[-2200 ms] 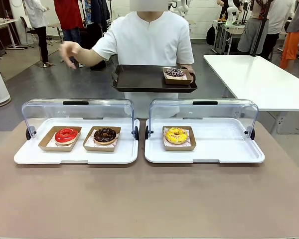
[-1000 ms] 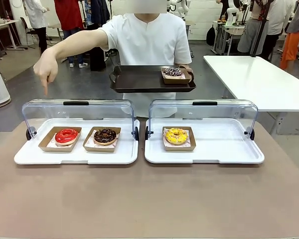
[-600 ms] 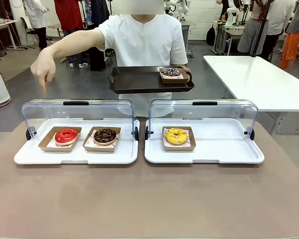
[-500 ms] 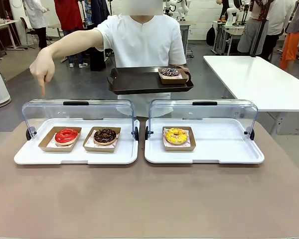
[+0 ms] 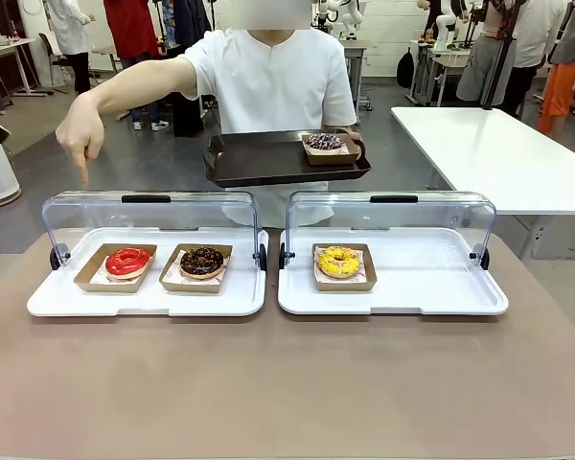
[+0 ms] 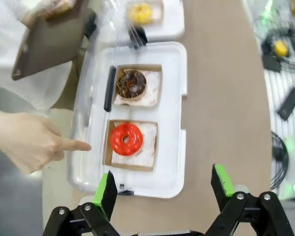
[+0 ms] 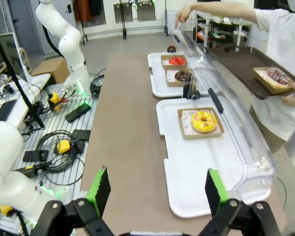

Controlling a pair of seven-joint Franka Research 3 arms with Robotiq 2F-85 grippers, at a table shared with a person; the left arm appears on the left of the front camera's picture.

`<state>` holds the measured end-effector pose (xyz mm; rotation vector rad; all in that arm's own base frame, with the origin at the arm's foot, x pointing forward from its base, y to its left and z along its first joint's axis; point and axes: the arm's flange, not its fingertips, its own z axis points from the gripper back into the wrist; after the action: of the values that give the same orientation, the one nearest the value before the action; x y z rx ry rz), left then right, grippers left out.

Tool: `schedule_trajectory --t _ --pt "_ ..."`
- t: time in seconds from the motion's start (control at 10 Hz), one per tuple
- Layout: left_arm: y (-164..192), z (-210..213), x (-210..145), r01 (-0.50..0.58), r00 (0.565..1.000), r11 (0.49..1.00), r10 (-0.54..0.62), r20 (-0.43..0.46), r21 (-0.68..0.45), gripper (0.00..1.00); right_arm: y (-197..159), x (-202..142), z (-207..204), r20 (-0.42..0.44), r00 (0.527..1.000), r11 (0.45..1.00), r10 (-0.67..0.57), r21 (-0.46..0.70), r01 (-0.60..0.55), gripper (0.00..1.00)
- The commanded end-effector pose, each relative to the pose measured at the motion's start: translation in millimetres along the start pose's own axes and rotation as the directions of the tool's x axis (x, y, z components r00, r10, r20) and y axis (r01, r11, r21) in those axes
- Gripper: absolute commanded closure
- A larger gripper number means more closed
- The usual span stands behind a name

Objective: Provide the desired donut to the person.
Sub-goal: Pick up and lift the Paper togo box containing the Donut pointed at by the person.

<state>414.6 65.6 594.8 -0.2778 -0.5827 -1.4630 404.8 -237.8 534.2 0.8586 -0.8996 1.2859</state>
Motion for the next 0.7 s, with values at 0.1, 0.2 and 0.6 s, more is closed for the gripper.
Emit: schedule_trajectory --t 0.1,0.2,0.6 --pt "2.3 -67.3 10.4 0.11 0.938 0.994 -0.109 -0.331 -0.015 0.0 0.4 -1.2 0.4 0.004 1.0 1.0 0.0 0.0 0.0 0.0" --pt "1.5 -86.6 10.1 0.121 0.915 0.993 -0.117 -0.386 -0.016 0.0 0.4 -1.2 0.4 0.004 1.0 1.0 0.0 0.0 0.0 0.0" --pt "2.3 -159.7 -3.0 0.152 0.858 0.987 -0.16 -0.488 -0.055 0.0 0.4 -1.2 0.4 0.004 1.0 1.0 0.0 0.0 0.0 0.0"
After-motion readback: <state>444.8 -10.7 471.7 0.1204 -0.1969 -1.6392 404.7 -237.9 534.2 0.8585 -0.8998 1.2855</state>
